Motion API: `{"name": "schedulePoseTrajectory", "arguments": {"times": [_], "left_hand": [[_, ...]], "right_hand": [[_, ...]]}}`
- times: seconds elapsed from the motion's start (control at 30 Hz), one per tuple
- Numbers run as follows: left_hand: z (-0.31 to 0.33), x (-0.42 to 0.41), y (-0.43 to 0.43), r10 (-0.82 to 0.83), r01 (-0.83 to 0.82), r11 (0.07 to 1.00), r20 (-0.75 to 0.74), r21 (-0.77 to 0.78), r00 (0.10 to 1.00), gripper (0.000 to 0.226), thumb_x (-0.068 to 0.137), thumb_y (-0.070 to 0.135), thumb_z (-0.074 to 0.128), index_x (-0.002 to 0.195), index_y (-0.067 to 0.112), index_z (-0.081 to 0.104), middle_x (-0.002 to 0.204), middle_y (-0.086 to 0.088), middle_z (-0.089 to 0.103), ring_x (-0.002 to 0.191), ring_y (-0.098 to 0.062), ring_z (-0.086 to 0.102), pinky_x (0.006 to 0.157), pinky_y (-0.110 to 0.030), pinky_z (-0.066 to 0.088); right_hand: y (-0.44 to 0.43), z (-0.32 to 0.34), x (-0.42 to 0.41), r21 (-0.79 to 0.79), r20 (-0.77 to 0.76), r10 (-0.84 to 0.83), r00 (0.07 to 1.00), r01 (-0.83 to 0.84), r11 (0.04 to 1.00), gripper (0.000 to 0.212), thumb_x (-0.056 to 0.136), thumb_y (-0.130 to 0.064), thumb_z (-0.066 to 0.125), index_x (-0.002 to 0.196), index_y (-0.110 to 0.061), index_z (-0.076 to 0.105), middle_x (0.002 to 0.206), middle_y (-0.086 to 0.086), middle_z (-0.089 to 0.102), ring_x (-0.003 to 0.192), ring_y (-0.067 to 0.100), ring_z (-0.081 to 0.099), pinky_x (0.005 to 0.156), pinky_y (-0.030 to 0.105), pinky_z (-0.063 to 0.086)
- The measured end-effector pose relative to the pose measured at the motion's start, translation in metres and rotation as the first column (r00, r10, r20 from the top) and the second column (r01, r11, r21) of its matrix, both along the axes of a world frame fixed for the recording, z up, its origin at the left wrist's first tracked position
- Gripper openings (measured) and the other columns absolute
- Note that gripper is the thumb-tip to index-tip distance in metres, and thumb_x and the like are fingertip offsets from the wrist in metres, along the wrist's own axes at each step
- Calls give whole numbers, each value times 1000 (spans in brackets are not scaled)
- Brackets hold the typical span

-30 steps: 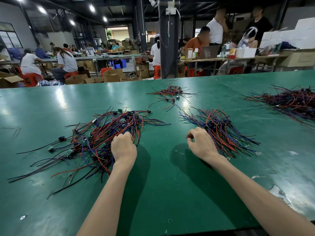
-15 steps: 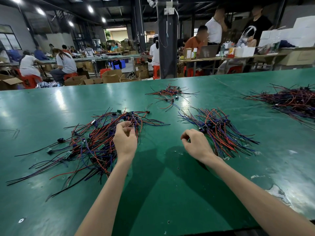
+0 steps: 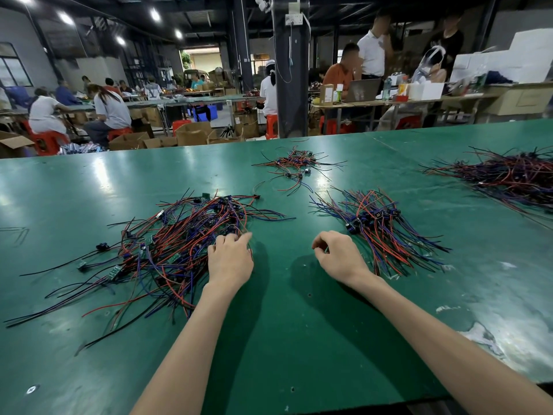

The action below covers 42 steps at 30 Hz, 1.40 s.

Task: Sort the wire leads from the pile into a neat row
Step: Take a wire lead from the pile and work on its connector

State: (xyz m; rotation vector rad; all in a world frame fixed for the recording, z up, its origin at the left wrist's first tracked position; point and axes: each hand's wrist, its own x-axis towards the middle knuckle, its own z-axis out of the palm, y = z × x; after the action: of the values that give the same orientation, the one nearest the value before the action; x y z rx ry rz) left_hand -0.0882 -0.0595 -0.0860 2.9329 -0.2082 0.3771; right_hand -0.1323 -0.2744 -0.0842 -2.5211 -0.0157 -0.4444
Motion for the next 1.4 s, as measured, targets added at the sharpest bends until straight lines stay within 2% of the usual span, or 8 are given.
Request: {"name": "schedulePoseTrajectory", "arguments": {"times": [0.2,0.33,0.5,0.9,1.03,1.17,1.3,1.4], "left_hand": [[0,3,1,23,-2,974,88,-228,996,44,92,0,40,131,15,55,128,-4,58,119,-25,46,100,-41,34],[10,0,-1,19,67,792,134,-607,991,43,92,5,39,133,10,54,135,-6,54,127,-21,44,109,-40,33],[21,-3,-1,8,205,598,261,-775,965,38,98,11,42,134,8,53,137,-2,53,127,-11,45,108,-23,32],[30,-21,-15,-204,484,767,555,-421,807,51,98,9,39,146,21,30,153,10,26,144,-5,18,118,-41,18],[31,-47,-34,-448,673,655,541,-342,712,49,92,10,44,141,17,44,149,5,39,140,-8,31,114,-46,26],[22,-65,-48,-598,751,564,458,-343,658,37,89,9,51,124,13,63,133,2,58,127,-7,49,109,-41,35],[17,-68,-51,-604,739,577,427,-348,673,24,87,14,56,103,13,74,111,3,70,108,-7,62,104,-35,39],[16,-68,-50,-580,706,608,405,-363,707,20,86,18,57,90,12,75,98,2,73,96,-12,66,99,-32,41]], "right_hand": [[1,0,0,6,-13,10,1000,-10,1000,12,88,-9,55,90,-11,66,95,5,65,86,23,59,84,36,49],[2,1,-1,17,-19,22,1000,-22,1000,12,88,-9,54,92,-10,66,97,5,65,88,23,59,85,38,49],[2,2,-2,20,-14,28,1000,-28,999,13,89,-9,54,93,-10,66,98,5,65,88,23,59,84,38,49],[4,-1,3,158,-10,61,998,-58,986,17,94,-18,55,86,-8,66,83,5,64,73,19,54,68,28,40],[11,12,2,830,-140,271,952,-36,556,42,102,-38,35,89,-9,63,78,6,68,66,18,61,60,26,46],[8,20,0,981,-106,423,900,24,194,43,102,-39,32,96,-9,62,81,6,68,68,14,66,62,26,53],[3,24,-3,998,-64,444,894,48,47,42,103,-32,30,99,-5,62,87,13,69,64,17,66,55,25,54],[1,25,-3,996,-82,445,892,56,71,48,102,-39,28,99,-7,63,80,10,69,64,18,66,51,24,52]]}}
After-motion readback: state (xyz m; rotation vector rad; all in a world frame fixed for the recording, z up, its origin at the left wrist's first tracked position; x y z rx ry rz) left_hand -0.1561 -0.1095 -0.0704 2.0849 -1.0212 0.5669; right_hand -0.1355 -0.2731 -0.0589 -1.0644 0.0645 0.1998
